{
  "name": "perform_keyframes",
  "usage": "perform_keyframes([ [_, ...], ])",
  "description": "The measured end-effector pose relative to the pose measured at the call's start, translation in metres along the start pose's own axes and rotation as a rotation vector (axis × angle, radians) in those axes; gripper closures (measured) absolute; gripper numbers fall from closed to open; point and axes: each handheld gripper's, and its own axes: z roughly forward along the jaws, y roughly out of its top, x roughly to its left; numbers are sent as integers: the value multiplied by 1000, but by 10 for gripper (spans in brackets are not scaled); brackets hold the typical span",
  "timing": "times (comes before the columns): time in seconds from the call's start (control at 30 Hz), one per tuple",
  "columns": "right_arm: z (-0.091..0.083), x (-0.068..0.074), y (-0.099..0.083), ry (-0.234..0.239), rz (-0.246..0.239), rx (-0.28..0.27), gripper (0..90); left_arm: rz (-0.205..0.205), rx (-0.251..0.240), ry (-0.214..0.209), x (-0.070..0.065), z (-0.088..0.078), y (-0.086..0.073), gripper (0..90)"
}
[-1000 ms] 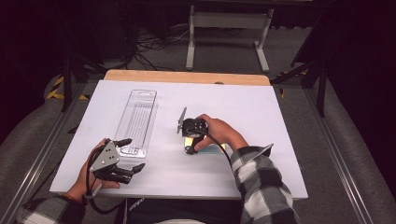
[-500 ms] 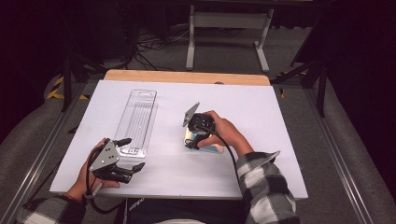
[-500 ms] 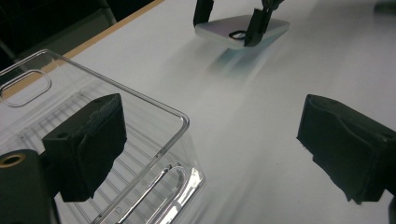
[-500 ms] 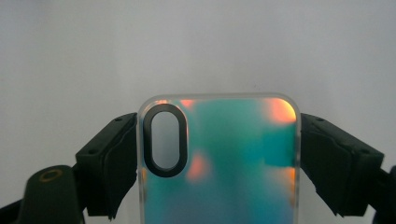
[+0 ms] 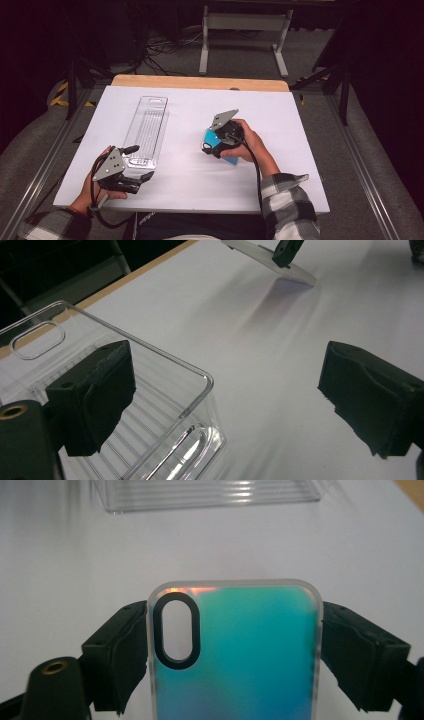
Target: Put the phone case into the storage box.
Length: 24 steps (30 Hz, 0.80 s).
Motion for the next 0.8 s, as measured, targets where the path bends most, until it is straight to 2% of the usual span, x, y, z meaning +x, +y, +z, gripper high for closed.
perform_keyframes([
  [0.1,-11,1,-3,-24,13,-45,178,1,-2,-1,0,0,1,87],
  [0.23,-27,3,-5,-46,21,-134,179,-3,-7,-1,-1,2,2,88],
  [0.3,-34,3,-7,-88,34,-177,178,-5,-8,-4,-1,2,2,91],
  [0.37,-40,3,-8,-101,47,-215,178,-9,-15,-4,-1,2,5,92],
  [0.43,-45,5,-8,-135,56,-225,178,-8,-21,0,-1,2,5,94],
  [0.7,-46,15,-5,-201,80,-240,178,-32,-59,11,-1,6,16,97],
  [0.8,-44,19,-4,-220,85,-253,178,-30,-64,9,-3,8,19,99],
])
